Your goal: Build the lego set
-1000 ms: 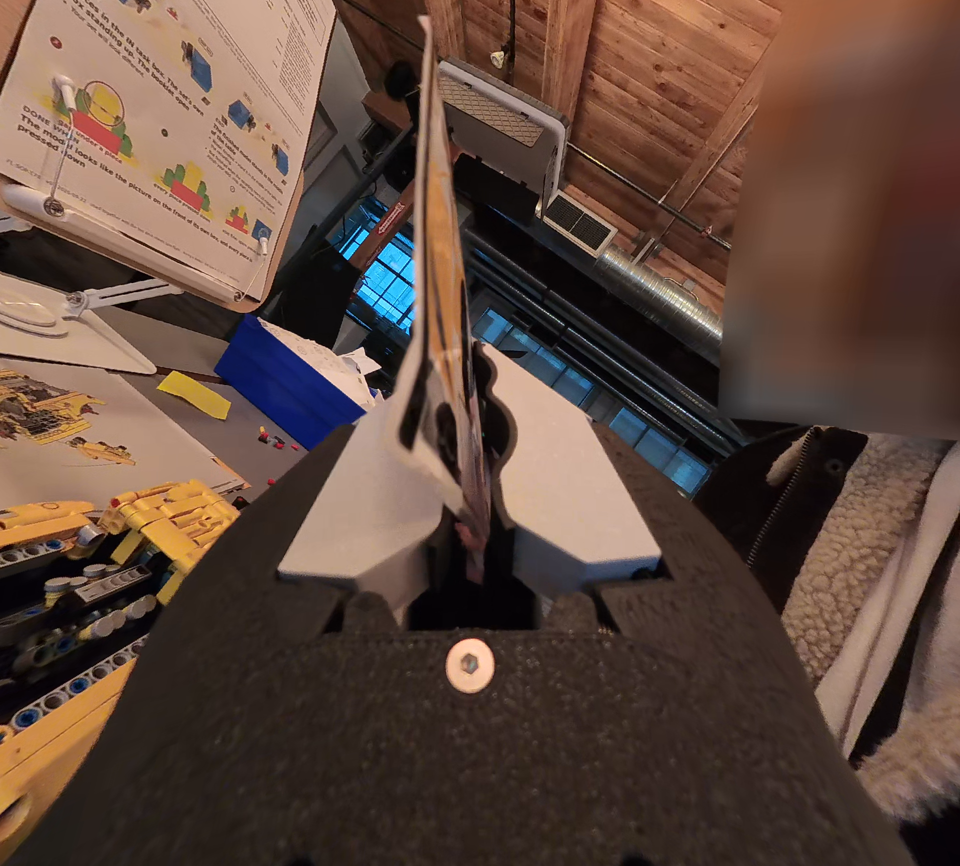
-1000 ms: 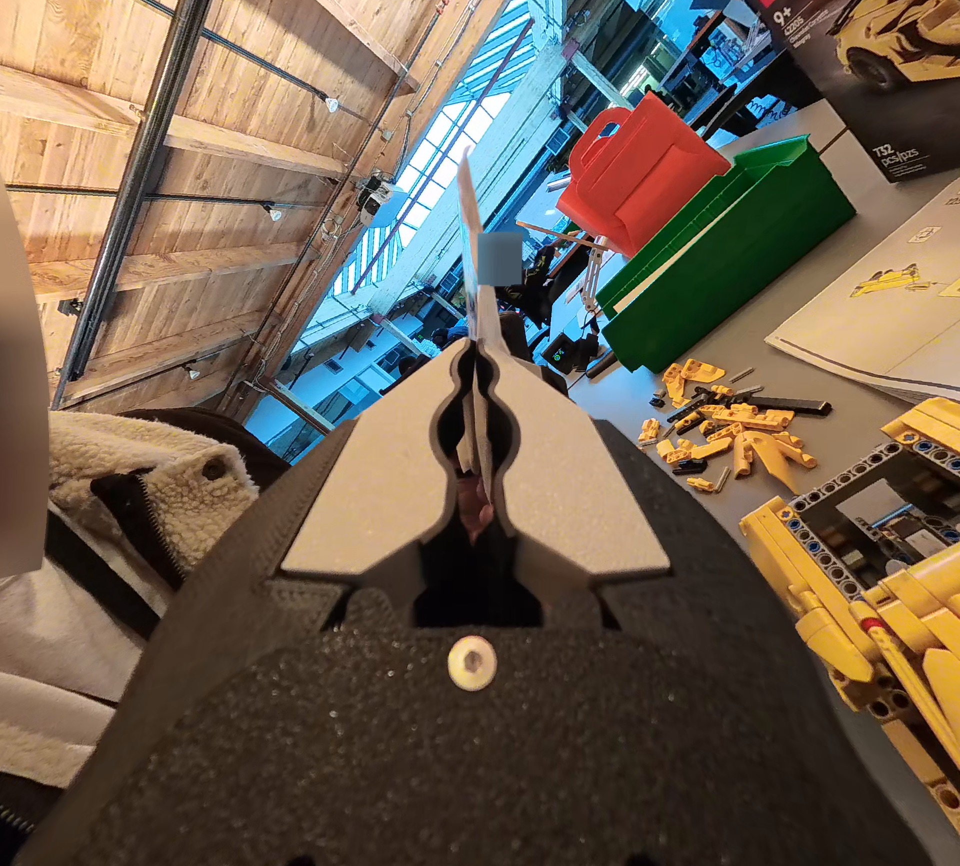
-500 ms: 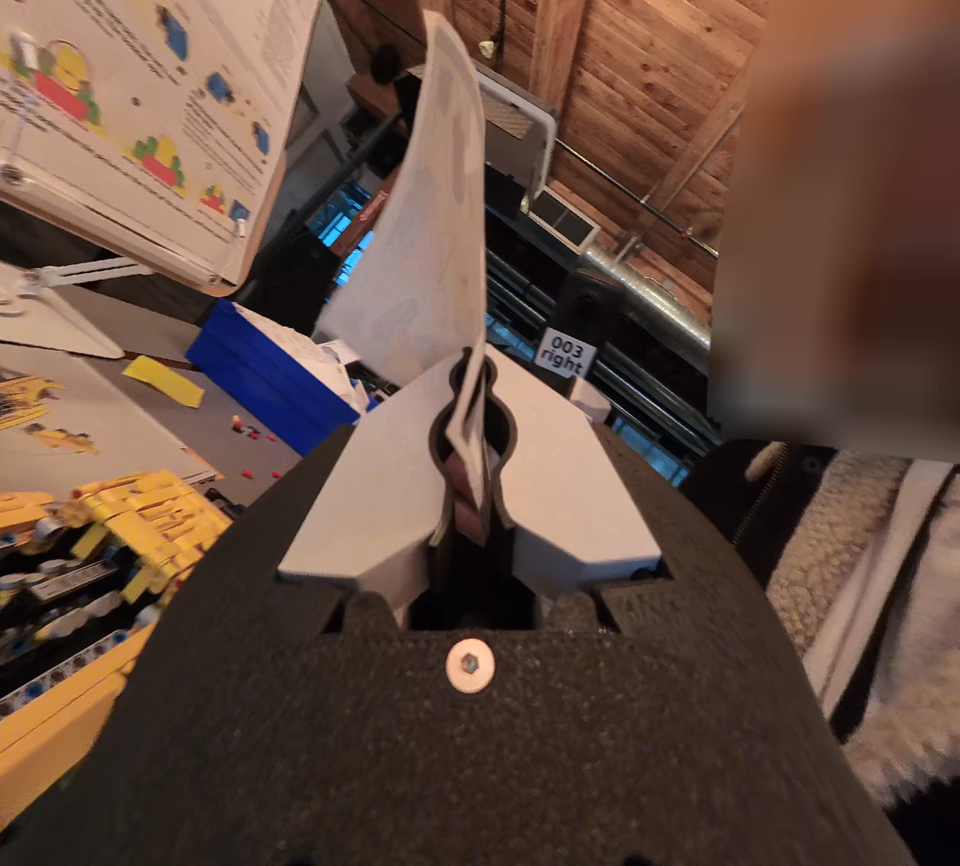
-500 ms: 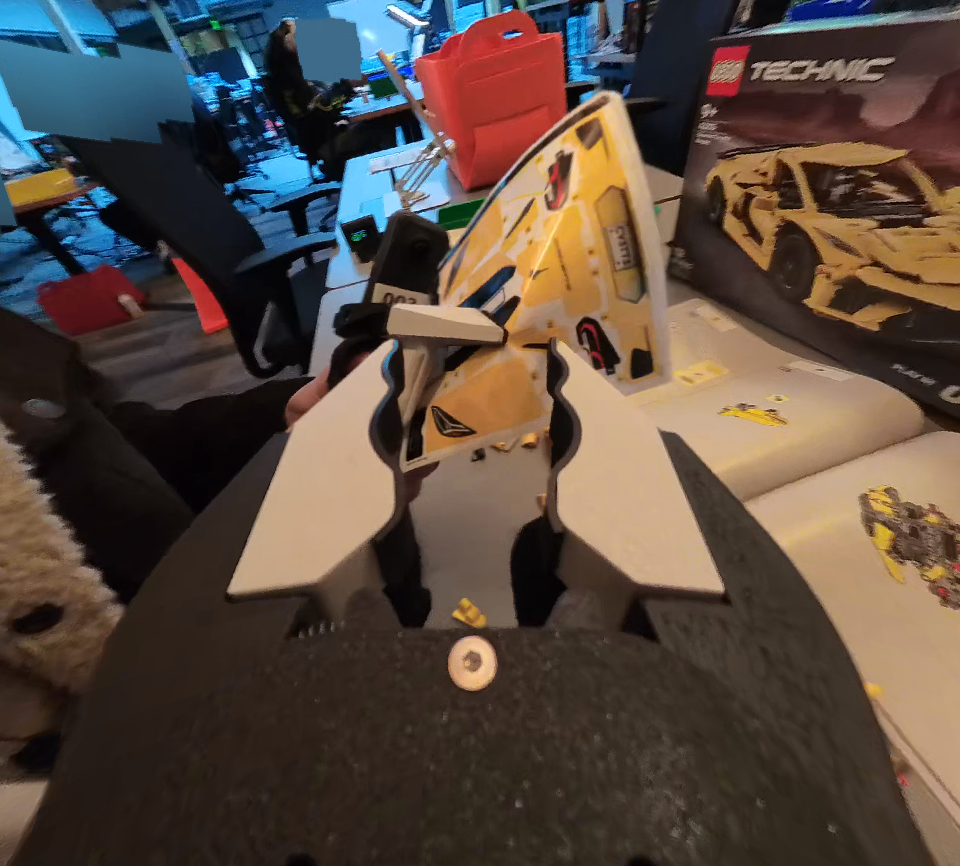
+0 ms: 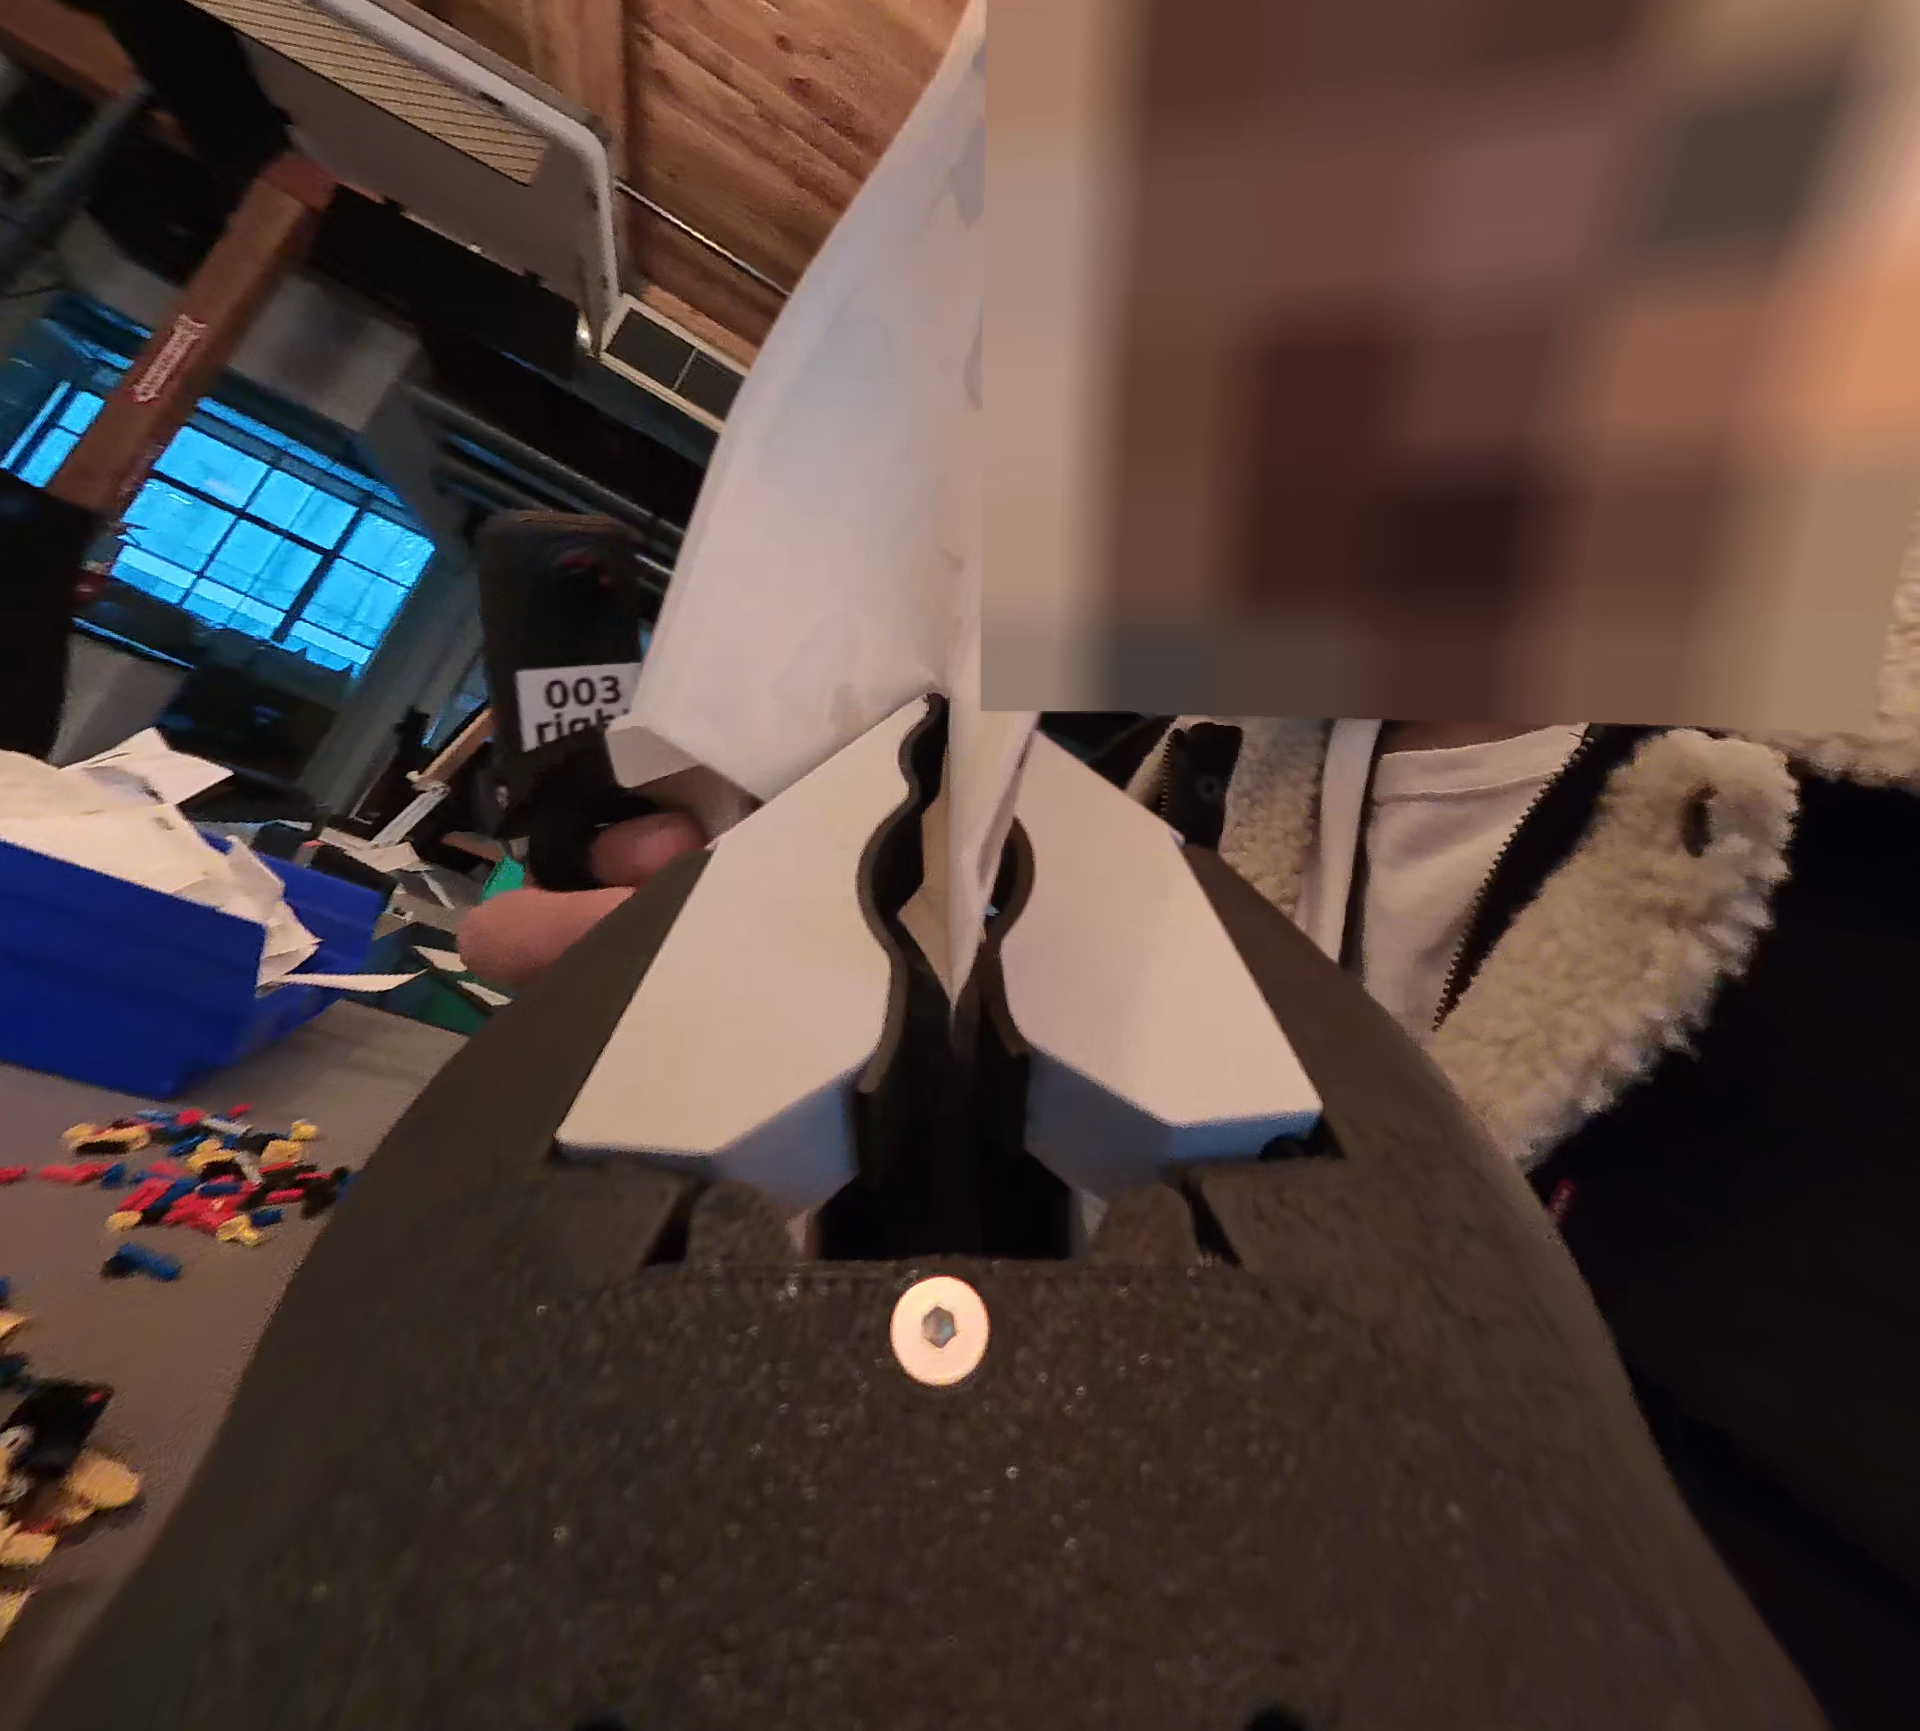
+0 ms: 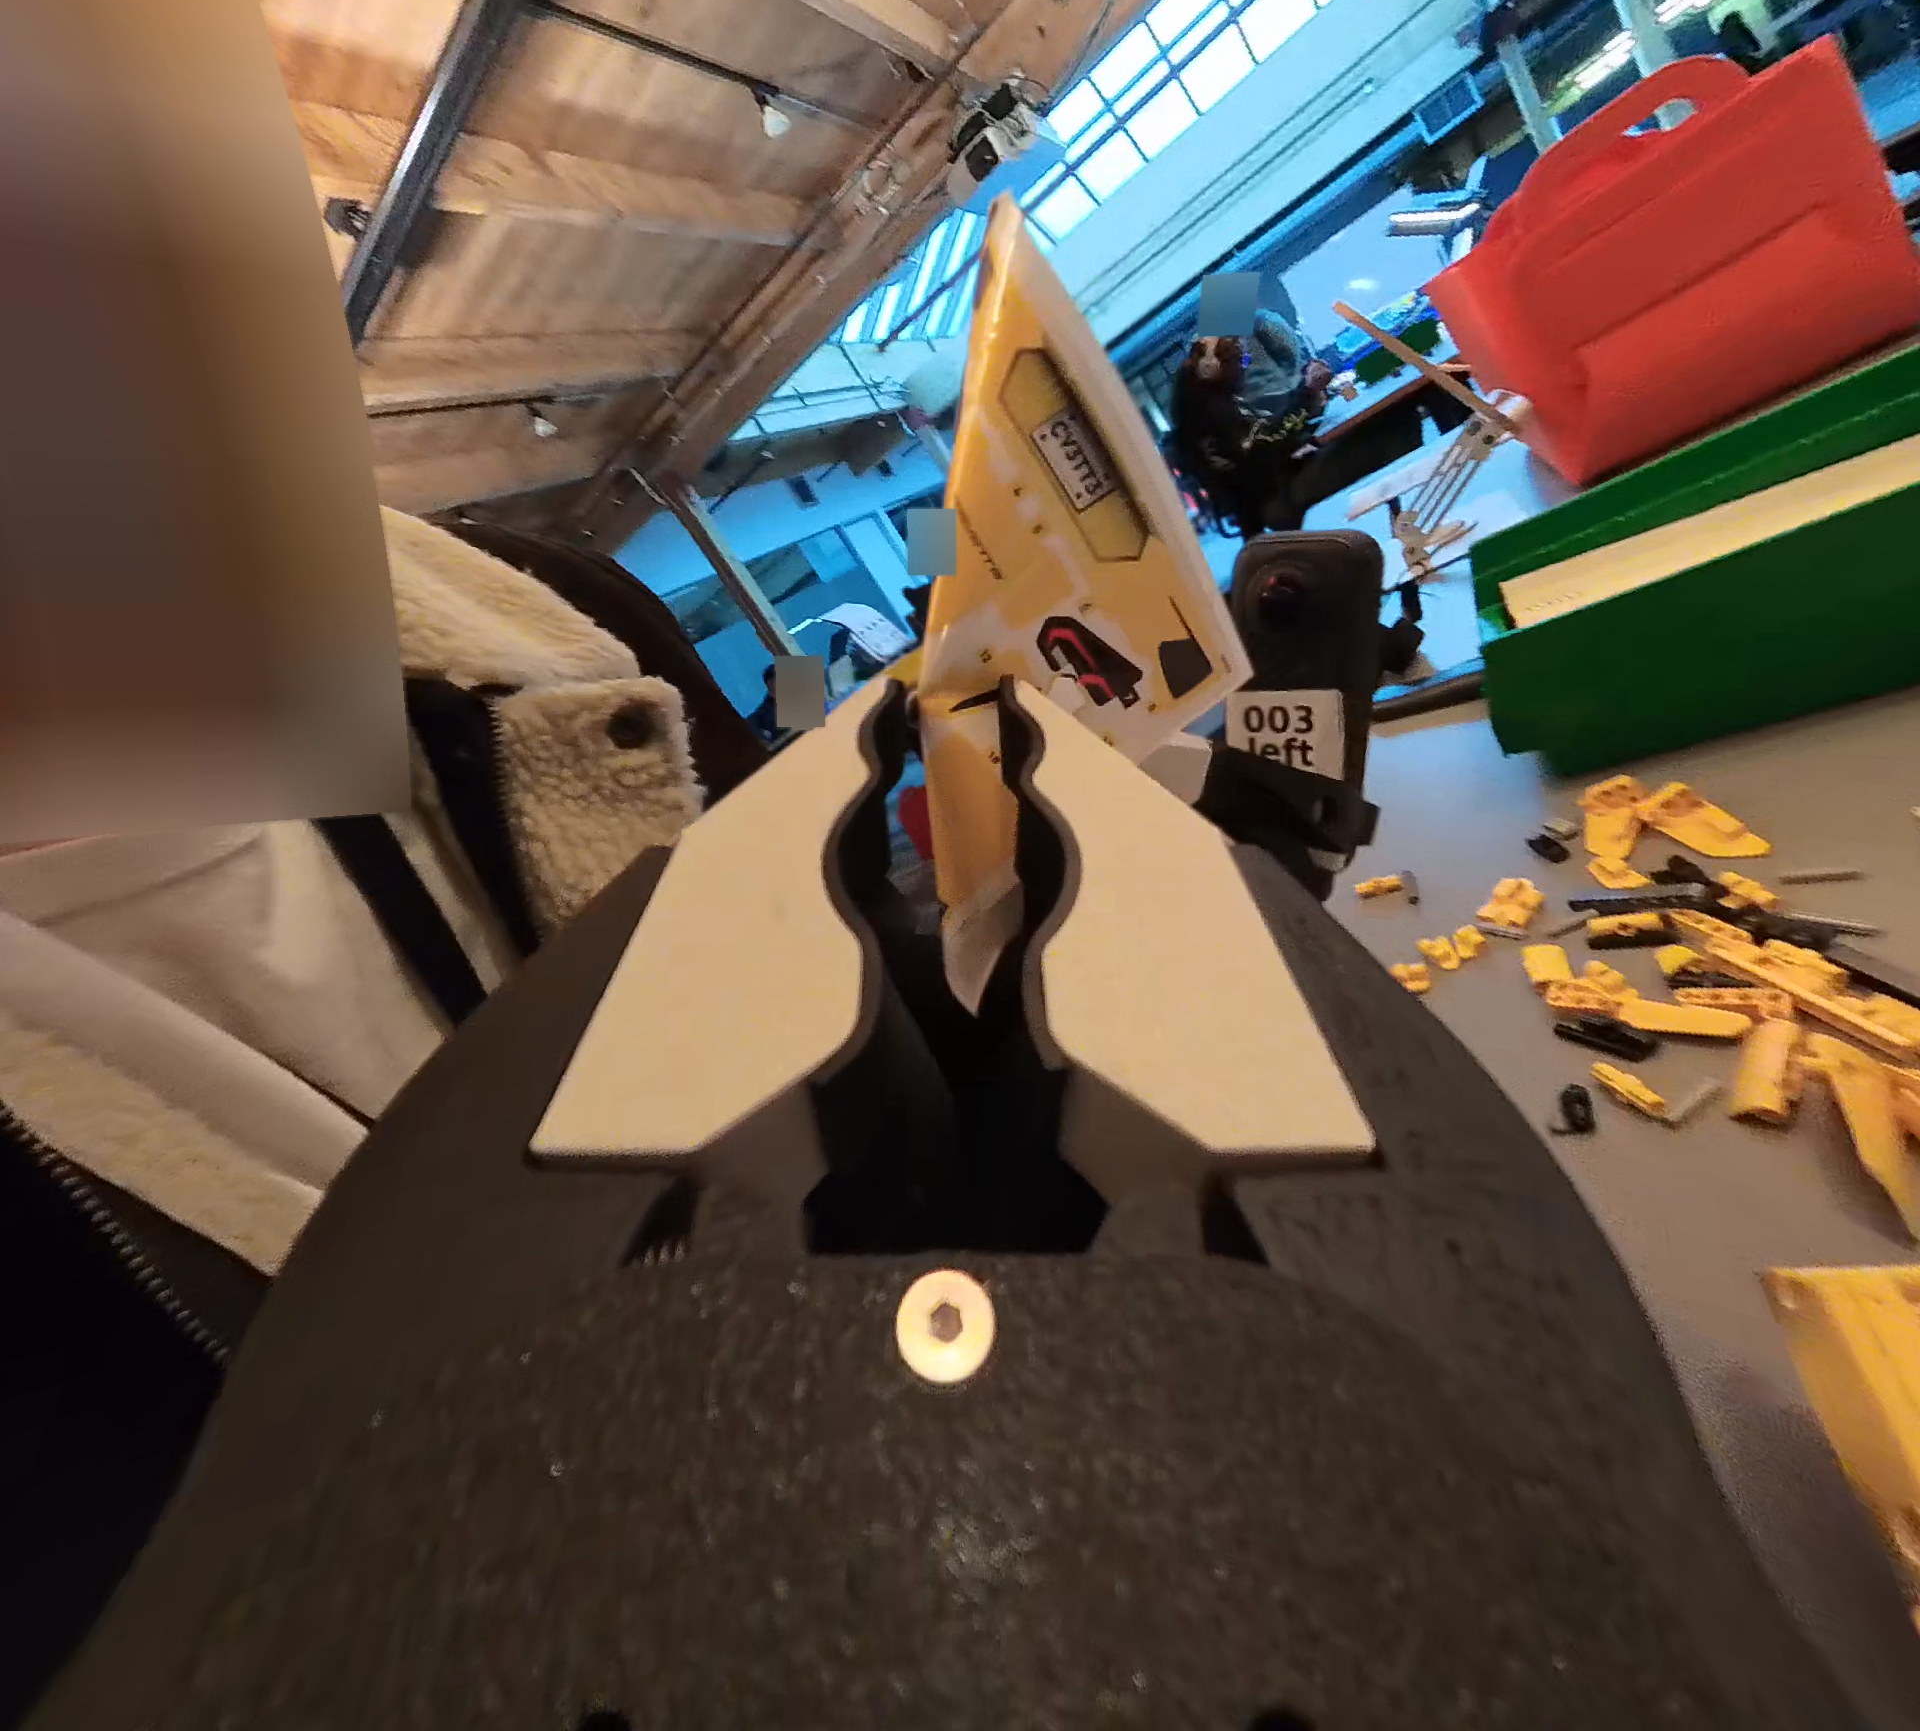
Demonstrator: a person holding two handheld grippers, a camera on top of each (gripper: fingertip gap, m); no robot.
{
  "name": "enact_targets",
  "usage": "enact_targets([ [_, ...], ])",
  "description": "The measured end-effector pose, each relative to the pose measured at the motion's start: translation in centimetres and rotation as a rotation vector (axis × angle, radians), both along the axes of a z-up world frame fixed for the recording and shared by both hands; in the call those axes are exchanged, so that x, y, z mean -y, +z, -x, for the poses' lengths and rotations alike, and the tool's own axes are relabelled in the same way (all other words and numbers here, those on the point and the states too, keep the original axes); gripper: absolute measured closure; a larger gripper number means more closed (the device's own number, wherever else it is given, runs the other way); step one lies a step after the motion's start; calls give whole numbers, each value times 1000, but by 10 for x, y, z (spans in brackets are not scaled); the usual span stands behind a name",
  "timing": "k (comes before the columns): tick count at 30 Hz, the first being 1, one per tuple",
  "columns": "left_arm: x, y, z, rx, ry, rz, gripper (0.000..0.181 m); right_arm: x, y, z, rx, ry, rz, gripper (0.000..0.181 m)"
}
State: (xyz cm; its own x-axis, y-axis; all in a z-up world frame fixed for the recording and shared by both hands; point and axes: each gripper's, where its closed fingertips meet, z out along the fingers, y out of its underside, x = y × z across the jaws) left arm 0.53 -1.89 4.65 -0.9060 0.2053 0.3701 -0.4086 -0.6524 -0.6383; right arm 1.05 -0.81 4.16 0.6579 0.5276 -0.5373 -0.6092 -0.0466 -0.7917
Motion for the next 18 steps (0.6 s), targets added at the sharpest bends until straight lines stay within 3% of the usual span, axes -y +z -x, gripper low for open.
enact_targets([
  [18, 3, 5, 9, 16, -71, 44, 181, 6, 5, 7, -52, 100, -60, 173],
])
